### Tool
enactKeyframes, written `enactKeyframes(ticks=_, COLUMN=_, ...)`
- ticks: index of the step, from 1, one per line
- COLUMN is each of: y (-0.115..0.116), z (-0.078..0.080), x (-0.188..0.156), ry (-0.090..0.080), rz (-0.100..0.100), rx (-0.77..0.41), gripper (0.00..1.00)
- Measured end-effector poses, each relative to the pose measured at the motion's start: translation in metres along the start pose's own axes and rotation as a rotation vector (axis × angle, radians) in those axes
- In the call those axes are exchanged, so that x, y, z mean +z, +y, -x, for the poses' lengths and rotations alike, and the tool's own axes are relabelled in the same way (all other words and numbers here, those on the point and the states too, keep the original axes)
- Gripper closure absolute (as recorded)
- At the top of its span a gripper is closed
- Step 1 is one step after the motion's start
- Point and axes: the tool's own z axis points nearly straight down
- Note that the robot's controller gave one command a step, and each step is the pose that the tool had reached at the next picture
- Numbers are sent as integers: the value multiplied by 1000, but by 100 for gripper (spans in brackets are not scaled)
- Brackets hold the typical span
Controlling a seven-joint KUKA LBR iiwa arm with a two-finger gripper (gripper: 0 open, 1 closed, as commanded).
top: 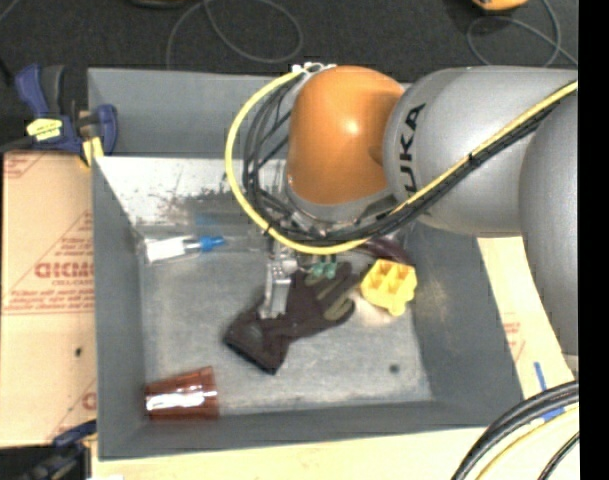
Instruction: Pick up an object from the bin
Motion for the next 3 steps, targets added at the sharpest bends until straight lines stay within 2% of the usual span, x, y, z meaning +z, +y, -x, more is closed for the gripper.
enactKeyframes(ticks=1, y=-1, z=1, x=-5, ry=-8, rz=1, rx=2, gripper=0)
enactKeyframes(ticks=2, y=-15, z=2, x=32, ry=-11, rz=0, rx=-82, gripper=0)
enactKeyframes(ticks=3, y=-35, z=-4, x=85, ry=-11, rz=1, rx=-30, gripper=0)
